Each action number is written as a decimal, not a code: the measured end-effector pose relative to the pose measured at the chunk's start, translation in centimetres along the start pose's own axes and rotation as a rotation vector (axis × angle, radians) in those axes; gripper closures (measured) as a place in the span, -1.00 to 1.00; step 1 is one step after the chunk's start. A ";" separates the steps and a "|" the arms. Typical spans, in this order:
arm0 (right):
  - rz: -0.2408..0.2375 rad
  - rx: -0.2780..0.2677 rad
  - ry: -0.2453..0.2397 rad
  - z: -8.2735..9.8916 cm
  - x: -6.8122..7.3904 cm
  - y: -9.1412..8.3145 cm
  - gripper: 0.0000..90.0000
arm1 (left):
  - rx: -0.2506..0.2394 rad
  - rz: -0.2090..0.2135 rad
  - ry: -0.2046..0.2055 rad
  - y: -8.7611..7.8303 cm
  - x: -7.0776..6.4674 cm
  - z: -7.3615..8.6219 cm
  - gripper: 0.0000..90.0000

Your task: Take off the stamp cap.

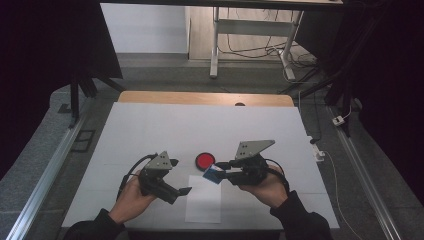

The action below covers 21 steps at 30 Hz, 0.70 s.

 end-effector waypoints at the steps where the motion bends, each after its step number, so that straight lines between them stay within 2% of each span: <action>1: 0.001 0.000 -0.002 0.0 0.0 0.0 0.56 | -0.003 0.005 0.005 0.2 -0.1 -0.2 -1.00; 17: -0.035 0.000 -0.019 -0.4 0.2 0.3 0.56 | -0.005 0.072 0.045 2.9 -0.8 -1.8 -1.00; 21: -0.045 0.004 -0.029 -0.6 0.3 0.5 0.56 | 0.001 0.078 0.055 3.6 -0.8 -2.0 -1.00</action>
Point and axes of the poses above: each handheld gripper's, and its own axes: y roughly forward along the jaws, z roughly out of its underside, x roughly to its left, the point moved 5 cm from there along y, roughly forward along the jaws, and after that the axes turned 8 degrees about -x, right-handed, at the moved point
